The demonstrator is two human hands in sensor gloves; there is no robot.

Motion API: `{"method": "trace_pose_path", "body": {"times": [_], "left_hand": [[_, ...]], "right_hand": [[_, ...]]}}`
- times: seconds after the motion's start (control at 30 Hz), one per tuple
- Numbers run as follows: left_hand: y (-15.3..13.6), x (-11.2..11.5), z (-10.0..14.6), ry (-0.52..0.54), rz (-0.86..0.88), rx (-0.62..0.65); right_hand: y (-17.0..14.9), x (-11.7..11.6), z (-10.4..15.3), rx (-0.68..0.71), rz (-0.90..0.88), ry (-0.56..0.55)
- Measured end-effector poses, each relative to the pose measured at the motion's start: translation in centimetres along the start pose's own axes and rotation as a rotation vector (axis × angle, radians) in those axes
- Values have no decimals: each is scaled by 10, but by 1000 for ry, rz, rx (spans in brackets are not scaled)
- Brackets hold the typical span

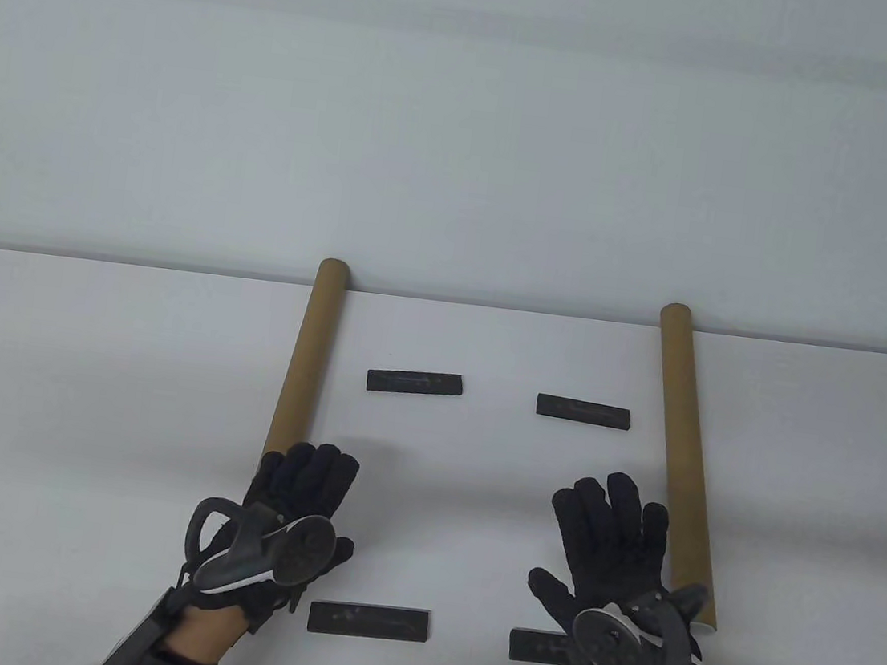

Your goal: Roll up papers and store in mailing tubes

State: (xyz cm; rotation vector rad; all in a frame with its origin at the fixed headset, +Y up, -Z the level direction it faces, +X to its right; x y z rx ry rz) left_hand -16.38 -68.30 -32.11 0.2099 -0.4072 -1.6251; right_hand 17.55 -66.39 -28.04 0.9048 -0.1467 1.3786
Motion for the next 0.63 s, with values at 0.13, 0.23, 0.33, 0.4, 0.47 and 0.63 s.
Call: {"method": "trace_pose_path", "body": {"times": [0.13,0.23,0.33,0.4,0.47,0.63], "left_hand": [[6,2,-1,-2,-7,17],[10,2,-3,-5,-13,25],[13,3,-3,-7,-7,28],[15,3,-4,-5,-8,33],[16,3,-4,-2,-12,38],[15,2,-3,2,-9,37]], "right_hand": [[1,-7,6,7,-65,21],[-4,-10,7,-1,-63,38],[-10,-10,8,-31,-76,39],[-12,-10,9,-41,-81,41],[-13,-10,9,-44,-82,43],[-12,-15,9,-49,-91,72]]}}
Point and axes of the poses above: the tracker on the back of each hand, its own y axis roughly to the thumb side, its own z axis roughly from the fingertips to the wrist, x = y × z, the point moved 1 cm from there along -z, roughly from the wrist to the fingertips, and after that the axes turned 13 degrees about -y, right-handed, at the moved point
